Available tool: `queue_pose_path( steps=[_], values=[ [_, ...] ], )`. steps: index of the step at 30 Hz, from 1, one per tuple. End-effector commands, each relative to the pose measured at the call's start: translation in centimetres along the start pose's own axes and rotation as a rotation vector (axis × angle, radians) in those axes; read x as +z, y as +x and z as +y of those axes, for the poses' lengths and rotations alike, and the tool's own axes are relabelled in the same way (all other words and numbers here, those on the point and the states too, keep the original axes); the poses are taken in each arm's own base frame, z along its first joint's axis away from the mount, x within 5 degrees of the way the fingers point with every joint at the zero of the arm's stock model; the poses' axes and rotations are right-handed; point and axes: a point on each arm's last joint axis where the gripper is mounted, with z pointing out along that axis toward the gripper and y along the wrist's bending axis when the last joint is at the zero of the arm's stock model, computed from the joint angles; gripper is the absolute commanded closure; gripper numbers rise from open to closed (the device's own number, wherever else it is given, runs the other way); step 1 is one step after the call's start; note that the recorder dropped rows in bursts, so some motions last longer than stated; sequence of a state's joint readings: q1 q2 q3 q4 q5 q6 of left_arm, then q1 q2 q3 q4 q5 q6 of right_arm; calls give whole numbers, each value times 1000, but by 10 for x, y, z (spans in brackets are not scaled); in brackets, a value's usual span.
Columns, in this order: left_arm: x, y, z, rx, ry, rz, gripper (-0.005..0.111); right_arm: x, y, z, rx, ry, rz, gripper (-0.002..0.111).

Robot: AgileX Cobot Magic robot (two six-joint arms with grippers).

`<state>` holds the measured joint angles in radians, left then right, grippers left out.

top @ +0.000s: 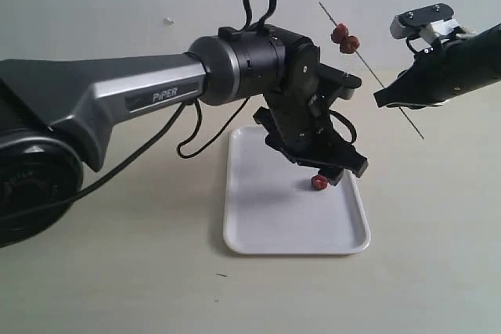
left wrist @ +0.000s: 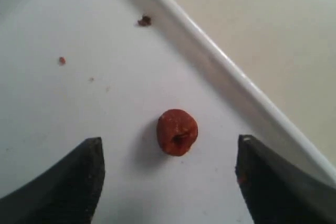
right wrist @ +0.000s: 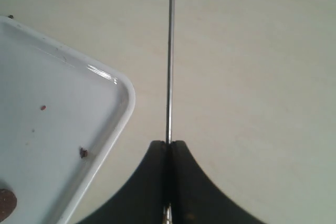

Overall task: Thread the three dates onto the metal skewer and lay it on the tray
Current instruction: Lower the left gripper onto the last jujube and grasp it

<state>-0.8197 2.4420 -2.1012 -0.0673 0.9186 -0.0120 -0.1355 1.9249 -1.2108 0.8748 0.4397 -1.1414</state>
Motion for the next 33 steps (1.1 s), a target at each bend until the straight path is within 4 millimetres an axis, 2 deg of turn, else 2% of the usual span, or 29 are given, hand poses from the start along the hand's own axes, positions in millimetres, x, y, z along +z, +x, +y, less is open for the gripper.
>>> queue_pose_path(
  steps=[1,13,29,33],
  values=[
    [3,-7,-2,-10,6,28,38,-2,-3,-1,6,12,-14,108],
    [25,-4,-3,-65,22,73,38,-2,-3,-1,11,12,-14,108],
    [38,-5,0,-178,8,29,38,-2,-3,-1,20,14,-15,108],
    [43,-1,0,-199,3,62,45,-2,-3,-1,20,14,-15,108]
  ],
)
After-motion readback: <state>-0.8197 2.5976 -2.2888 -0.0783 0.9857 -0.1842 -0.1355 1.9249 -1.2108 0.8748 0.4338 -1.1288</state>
